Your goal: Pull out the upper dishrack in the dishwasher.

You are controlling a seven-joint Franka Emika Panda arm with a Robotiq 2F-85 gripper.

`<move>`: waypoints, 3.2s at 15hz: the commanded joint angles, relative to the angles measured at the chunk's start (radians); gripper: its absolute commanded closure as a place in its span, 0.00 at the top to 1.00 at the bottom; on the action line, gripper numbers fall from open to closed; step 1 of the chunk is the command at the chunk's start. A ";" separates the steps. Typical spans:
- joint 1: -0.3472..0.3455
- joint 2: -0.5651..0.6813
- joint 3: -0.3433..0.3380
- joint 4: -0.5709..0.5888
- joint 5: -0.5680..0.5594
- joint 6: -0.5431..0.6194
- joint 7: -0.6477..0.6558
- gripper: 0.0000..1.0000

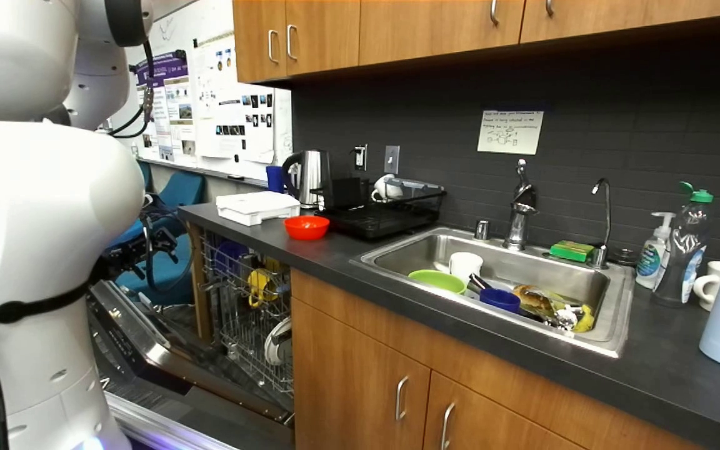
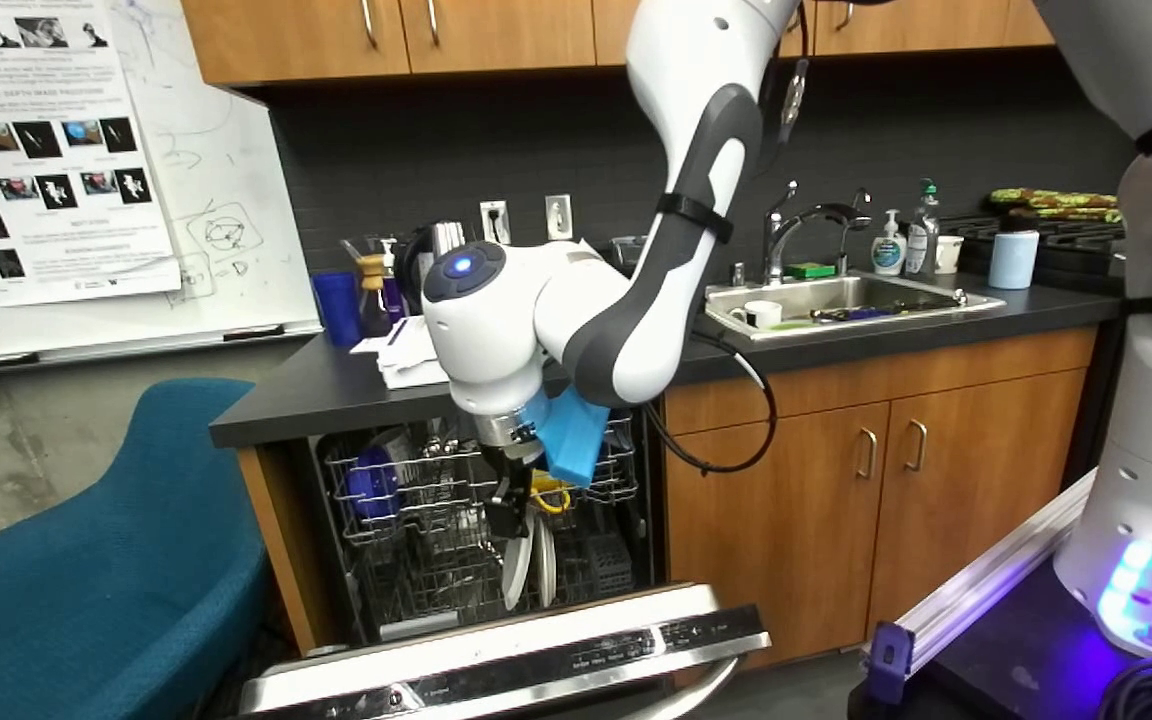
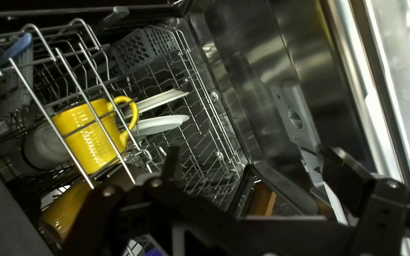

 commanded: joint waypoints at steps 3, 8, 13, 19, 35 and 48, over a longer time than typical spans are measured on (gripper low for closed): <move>-0.001 -0.005 0.003 -0.006 0.003 -0.001 -0.003 1.00; 0.000 -0.006 0.004 -0.007 0.003 -0.001 -0.003 1.00; 0.039 0.028 -0.015 0.036 -0.064 -0.012 0.016 1.00; 0.075 0.089 -0.029 0.123 -0.233 0.007 0.051 1.00; 0.055 0.219 -0.001 0.301 -0.689 -0.082 0.319 1.00; 0.038 0.400 0.013 0.459 -0.802 -0.274 0.287 1.00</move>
